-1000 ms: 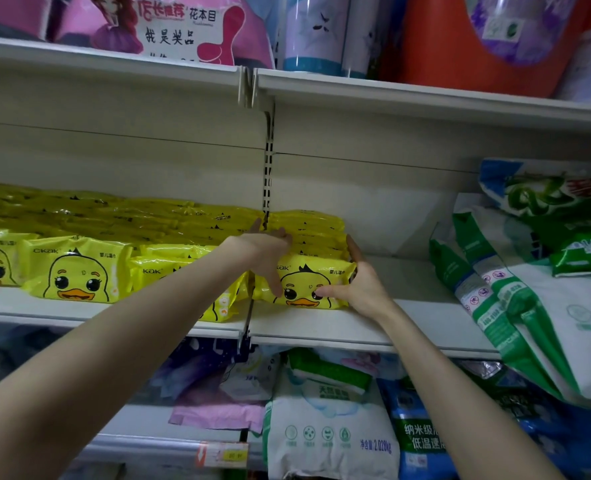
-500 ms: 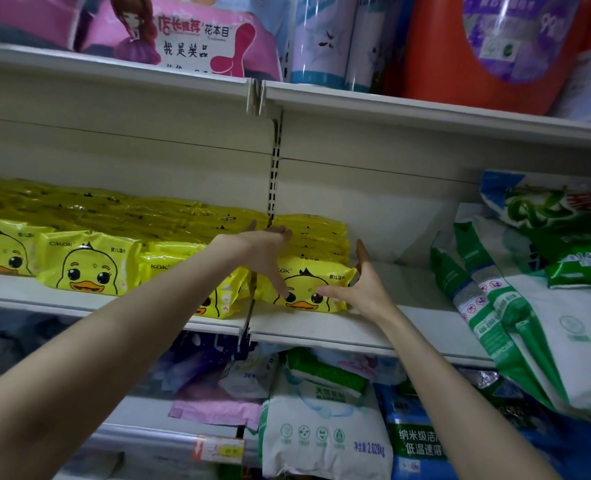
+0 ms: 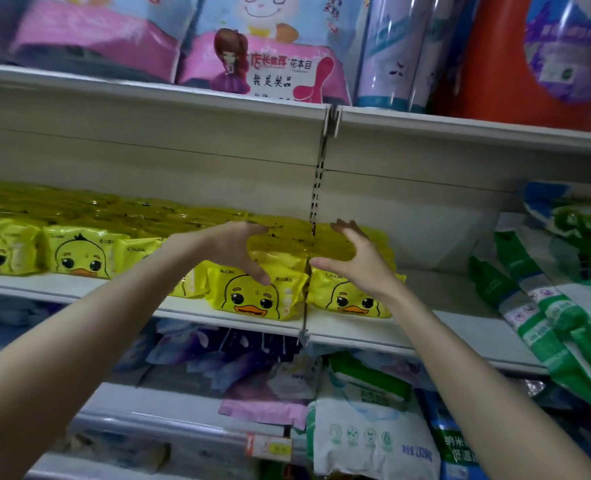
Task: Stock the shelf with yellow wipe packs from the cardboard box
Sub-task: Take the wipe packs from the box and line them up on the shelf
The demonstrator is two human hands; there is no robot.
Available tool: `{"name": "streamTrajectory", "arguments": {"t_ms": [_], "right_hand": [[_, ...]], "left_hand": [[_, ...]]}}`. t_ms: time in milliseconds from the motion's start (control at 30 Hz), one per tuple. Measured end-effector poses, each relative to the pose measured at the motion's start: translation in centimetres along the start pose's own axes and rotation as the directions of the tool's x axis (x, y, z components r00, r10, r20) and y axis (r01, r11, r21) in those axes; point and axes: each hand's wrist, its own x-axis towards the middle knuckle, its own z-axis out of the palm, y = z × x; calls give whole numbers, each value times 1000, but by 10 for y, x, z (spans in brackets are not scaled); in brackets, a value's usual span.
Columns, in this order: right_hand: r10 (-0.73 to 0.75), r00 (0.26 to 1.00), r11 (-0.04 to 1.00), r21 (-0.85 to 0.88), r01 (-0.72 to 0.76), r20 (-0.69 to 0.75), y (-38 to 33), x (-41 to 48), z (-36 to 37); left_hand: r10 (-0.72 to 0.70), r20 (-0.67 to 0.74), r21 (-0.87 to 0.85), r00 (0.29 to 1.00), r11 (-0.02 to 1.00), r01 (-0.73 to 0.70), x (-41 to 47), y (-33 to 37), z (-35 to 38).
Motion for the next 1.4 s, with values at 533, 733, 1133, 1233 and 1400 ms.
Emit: {"name": "streamTrajectory", "arguments": {"t_ms": [533, 733, 1133, 1233, 1400], "right_hand": [[141, 950, 843, -537, 32, 279, -49, 13, 65], [148, 955, 800, -599, 37, 257, -51, 16, 72], [121, 968, 787, -616, 41, 218, -45, 28, 74], [107, 970, 763, -644, 59, 216, -41, 33, 75], [92, 976, 730, -680, 69, 198, -37, 40, 75]], "left_hand": [[184, 56, 417, 981, 889, -191, -3, -60, 22], [218, 39, 454, 975, 865, -212, 3, -64, 26], [223, 26, 539, 974, 818, -202, 17, -63, 26], [229, 18, 540, 973, 817, -202, 19, -63, 27], [227, 7, 535, 974, 822, -196, 23, -63, 27]]}}
